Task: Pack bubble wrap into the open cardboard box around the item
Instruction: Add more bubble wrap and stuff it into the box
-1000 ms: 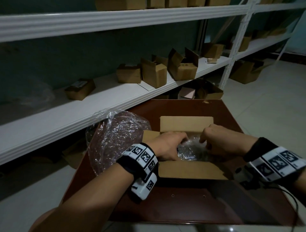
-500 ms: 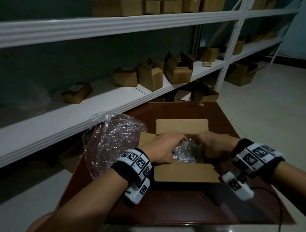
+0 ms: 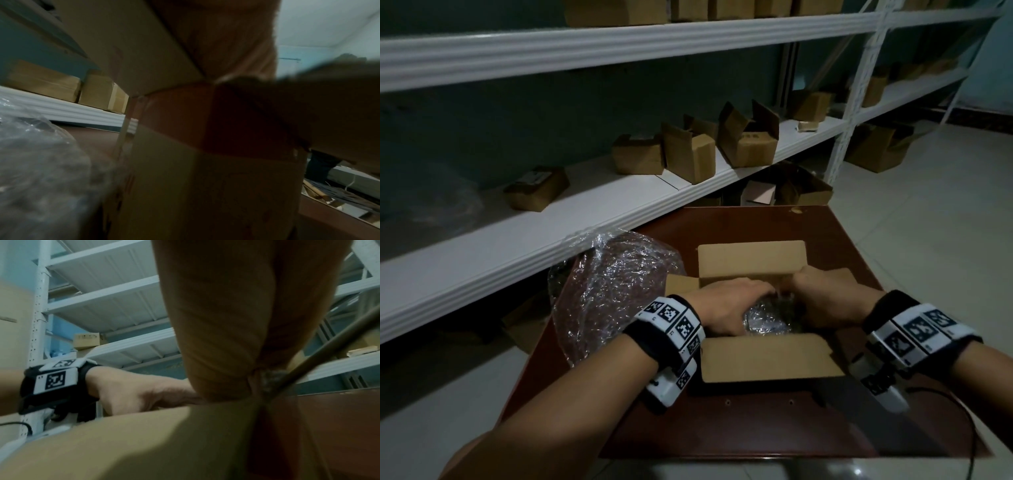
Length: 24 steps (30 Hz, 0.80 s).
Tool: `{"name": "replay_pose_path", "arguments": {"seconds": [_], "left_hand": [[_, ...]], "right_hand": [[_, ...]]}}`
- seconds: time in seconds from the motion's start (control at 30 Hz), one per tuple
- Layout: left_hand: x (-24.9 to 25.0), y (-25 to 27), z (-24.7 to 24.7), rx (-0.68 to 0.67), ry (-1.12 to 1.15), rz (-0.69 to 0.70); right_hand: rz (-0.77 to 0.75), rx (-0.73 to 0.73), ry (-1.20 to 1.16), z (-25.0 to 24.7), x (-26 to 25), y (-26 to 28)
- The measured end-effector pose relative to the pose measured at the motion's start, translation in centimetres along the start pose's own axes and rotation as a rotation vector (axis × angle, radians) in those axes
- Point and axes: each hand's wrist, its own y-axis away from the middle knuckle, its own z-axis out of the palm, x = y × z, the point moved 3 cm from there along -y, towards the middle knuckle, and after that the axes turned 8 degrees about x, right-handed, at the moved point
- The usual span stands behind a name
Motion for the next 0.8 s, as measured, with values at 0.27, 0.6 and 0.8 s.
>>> {"name": "replay_pose_path", "arguments": {"seconds": [0.27, 0.6, 0.8], "left_hand": [[0.0, 0.3, 0.0, 0.015, 0.057, -0.027], [0.0, 0.2, 0.0, 0.007, 0.079, -0.024], [0.0, 0.2, 0.0, 0.015, 0.049, -0.043]], "right_hand": [[-0.112, 0.079, -0.074, -2.2, 0.5, 1.9], [-0.198, 0.164, -0.070, -4.7, 2.1, 2.2], [-0.212, 0.091, 0.136, -2.5, -0.1, 1.0]]}}
